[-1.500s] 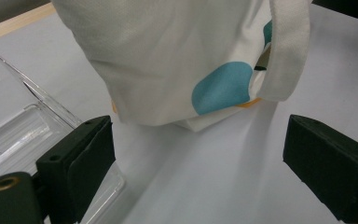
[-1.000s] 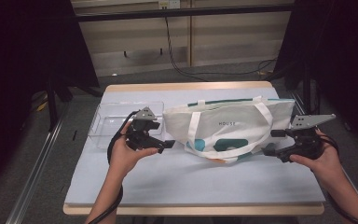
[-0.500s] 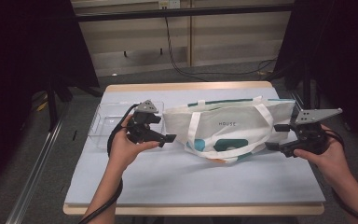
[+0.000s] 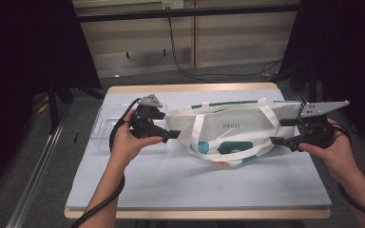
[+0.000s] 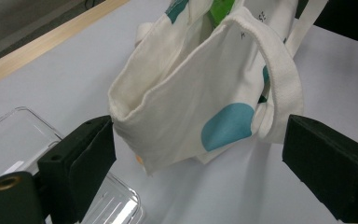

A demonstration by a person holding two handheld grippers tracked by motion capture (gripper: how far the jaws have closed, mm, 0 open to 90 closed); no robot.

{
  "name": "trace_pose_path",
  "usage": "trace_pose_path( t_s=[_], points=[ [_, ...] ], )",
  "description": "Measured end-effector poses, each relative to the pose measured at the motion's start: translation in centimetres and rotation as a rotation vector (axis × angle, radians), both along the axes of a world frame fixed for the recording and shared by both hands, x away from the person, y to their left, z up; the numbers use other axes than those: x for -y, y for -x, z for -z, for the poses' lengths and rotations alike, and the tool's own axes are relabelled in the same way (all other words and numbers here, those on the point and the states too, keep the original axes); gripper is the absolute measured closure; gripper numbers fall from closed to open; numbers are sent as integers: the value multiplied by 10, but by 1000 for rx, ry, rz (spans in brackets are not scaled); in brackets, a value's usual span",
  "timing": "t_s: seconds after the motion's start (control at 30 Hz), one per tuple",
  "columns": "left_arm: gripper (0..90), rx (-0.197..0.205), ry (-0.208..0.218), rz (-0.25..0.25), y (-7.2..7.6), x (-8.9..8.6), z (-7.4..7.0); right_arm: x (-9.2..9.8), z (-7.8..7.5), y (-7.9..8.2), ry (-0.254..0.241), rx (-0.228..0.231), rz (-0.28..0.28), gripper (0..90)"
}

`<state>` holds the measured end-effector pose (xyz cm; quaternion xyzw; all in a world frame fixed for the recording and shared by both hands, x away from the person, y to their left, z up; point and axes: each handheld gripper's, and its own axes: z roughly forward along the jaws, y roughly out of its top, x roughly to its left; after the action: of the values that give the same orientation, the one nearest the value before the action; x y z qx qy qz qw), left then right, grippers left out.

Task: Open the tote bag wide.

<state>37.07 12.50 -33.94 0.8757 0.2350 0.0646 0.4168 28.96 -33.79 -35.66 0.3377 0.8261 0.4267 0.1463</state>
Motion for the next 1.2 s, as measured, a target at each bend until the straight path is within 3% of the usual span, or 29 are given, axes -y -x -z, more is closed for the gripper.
trace_pose_path(
  t_s=[0.67, 1.2],
  points=[
    [92, 6, -9, 7, -16, 10, -21, -2, -16, -10, 4, 16, -6, 178],
    [124, 19, -5, 16, -26, 17, -35, -10, -15, -17, 12, 10, -16, 226]
  ],
)
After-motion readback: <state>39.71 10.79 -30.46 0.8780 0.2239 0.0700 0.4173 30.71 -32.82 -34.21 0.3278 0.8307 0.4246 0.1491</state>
